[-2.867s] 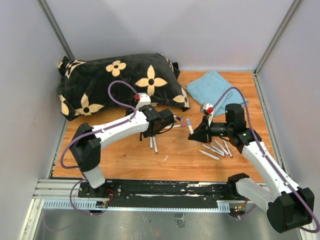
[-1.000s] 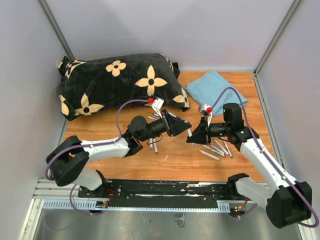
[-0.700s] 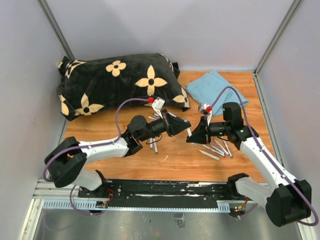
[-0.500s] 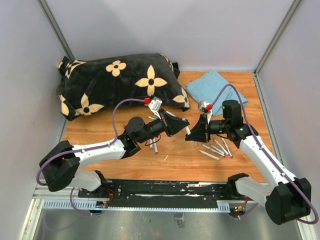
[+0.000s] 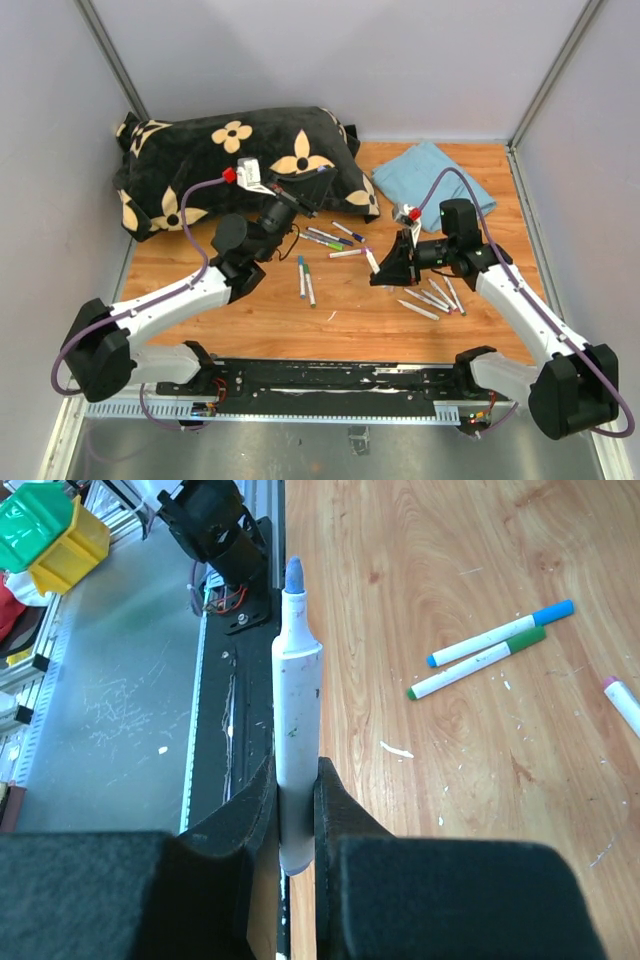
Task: Open the pen caps
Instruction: Open the pen cap from the pen.
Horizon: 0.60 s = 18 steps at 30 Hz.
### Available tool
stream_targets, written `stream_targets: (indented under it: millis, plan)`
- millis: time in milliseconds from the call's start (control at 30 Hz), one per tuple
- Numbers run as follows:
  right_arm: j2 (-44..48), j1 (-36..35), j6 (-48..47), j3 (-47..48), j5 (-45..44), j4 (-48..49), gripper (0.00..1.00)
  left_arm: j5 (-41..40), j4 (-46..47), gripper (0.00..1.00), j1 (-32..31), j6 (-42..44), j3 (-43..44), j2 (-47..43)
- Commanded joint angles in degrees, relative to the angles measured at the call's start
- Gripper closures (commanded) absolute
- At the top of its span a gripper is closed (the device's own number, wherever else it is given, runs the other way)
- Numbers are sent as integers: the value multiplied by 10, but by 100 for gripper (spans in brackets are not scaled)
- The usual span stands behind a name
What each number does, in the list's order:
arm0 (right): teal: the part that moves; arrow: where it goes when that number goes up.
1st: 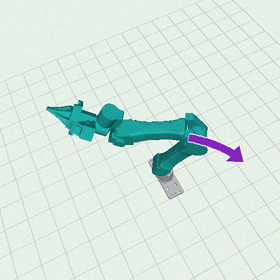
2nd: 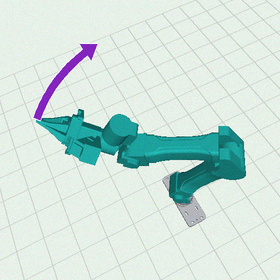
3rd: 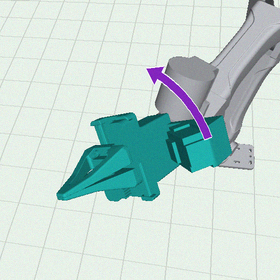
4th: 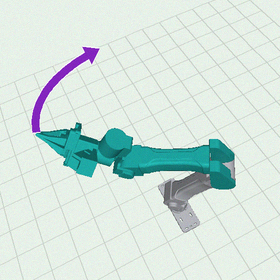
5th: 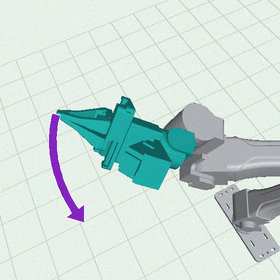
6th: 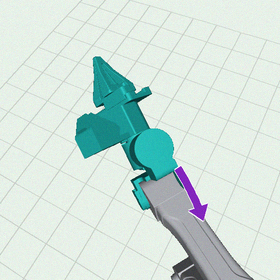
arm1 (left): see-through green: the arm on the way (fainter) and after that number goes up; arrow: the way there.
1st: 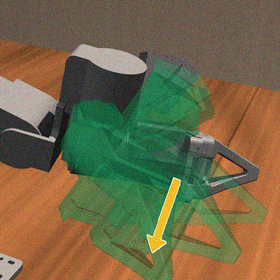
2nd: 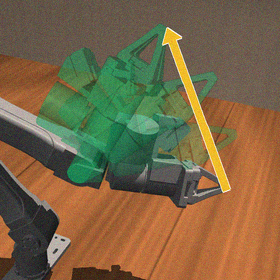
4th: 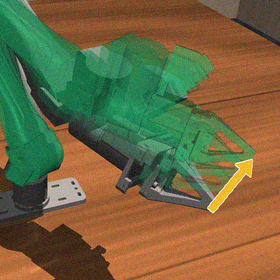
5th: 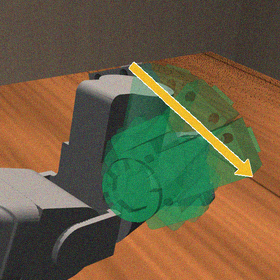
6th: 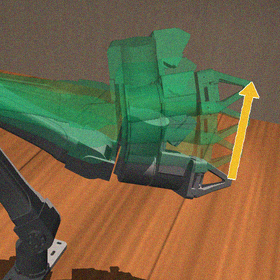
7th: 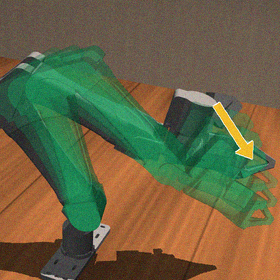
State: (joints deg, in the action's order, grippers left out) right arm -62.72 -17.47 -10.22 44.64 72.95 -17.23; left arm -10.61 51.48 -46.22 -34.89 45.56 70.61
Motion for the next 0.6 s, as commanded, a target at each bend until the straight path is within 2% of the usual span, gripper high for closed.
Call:
stream_targets:
  millis: [0,100,300,467,567]
  plan:
    - [7,-5,-35,6,7,-45,99,1,23,100,11,-27,2,-10]
    - [11,-12,-95,24,-76,-106,99,20,-2,100,18,-53,-5,-17]
    - [-26,-43,-201,57,-328,-248,97,1,-164,100,17,-117,-51,-65]
    - [-59,-98,-226,37,-506,-274,96,-41,-279,100,16,-175,-101,-104]
    - [-54,-102,-229,21,-542,-274,96,-53,-320,100,13,-198,-130,-120]
